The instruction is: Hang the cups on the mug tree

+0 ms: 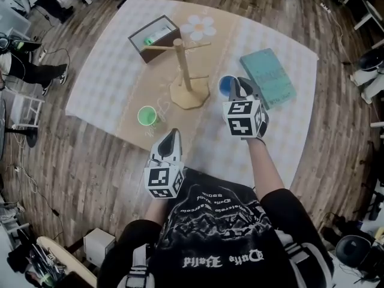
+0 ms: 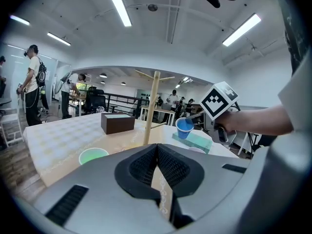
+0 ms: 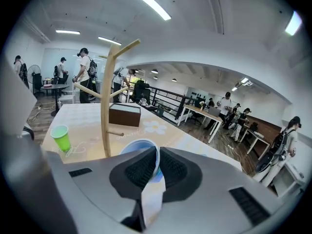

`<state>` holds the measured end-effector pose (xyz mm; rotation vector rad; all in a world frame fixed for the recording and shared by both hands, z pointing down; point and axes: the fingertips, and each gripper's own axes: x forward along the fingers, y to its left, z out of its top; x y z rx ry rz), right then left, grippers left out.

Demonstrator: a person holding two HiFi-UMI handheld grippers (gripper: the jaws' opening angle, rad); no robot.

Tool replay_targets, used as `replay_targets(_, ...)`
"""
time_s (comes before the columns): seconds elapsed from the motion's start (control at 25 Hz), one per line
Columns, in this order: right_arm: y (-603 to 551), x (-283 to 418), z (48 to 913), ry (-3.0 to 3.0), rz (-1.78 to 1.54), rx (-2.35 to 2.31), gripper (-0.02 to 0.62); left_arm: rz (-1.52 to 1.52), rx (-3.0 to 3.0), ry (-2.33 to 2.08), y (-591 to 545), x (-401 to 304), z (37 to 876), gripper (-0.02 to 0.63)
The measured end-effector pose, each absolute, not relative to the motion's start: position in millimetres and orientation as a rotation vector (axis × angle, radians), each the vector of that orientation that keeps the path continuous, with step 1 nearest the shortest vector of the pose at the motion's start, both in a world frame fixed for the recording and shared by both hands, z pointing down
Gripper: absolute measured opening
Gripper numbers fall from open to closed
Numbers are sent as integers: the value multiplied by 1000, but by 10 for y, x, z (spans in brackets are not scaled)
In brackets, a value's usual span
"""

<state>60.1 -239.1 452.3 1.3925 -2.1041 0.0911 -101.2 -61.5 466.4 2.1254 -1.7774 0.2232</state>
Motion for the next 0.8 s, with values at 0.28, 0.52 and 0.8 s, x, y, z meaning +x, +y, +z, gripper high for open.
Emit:
replay_targets(0.28,-2418,343,4593,-2014,48,1422,35,204,2144,-1753,-745,-1373,4653,18)
replay_targets(0.52,-2437,190,4648,-1962,8,1436,35,191,2169,-1737,-795,-1533,4617,18)
replay_targets(0.8,-2442,106,4694,-1919,-15,1442,35,188,2147,-1709,-797,-1682,4705,18)
